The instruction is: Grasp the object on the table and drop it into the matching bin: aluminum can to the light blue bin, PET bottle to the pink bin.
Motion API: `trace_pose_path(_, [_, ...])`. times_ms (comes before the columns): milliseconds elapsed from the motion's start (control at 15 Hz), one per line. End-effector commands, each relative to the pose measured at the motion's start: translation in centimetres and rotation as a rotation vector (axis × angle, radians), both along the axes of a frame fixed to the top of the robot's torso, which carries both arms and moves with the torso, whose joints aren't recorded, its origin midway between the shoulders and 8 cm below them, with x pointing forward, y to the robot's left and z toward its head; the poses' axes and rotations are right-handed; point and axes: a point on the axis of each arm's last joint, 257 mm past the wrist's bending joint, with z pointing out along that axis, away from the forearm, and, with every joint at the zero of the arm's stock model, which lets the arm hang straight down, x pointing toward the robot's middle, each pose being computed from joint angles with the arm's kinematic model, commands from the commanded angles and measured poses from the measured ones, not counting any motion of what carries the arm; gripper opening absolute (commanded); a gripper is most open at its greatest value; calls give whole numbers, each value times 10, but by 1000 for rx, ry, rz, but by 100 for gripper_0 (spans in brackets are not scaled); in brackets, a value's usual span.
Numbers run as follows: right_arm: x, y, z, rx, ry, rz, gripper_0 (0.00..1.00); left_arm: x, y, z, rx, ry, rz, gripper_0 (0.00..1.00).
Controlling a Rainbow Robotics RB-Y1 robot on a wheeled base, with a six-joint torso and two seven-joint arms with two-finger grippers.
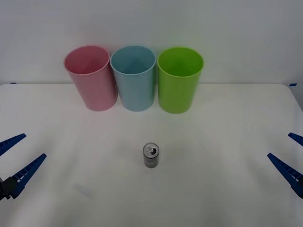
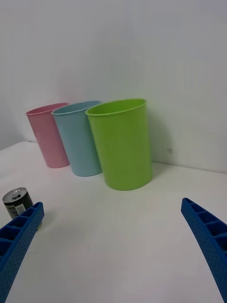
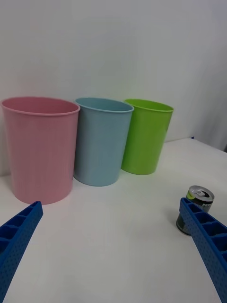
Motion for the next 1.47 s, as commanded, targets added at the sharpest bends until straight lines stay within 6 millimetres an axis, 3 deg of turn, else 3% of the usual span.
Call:
trace_pose_path(67, [0,0,0,0,0,0,100,0,0,0,0,0,0,100])
trace_pose_path(133, [0,0,0,0,0,0,100,0,0,0,0,0,0,100])
trace_pose_path(200, [-4,6,-13,37,25,-5,100,0,0,0,0,0,0,100])
trace_pose_path(733, [-3,24,-26,19,42,28,100,0,0,0,0,0,0,100])
trace_pose_path(1467, [8,95,-77,-37,85,167,100,0,0,0,0,0,0,100])
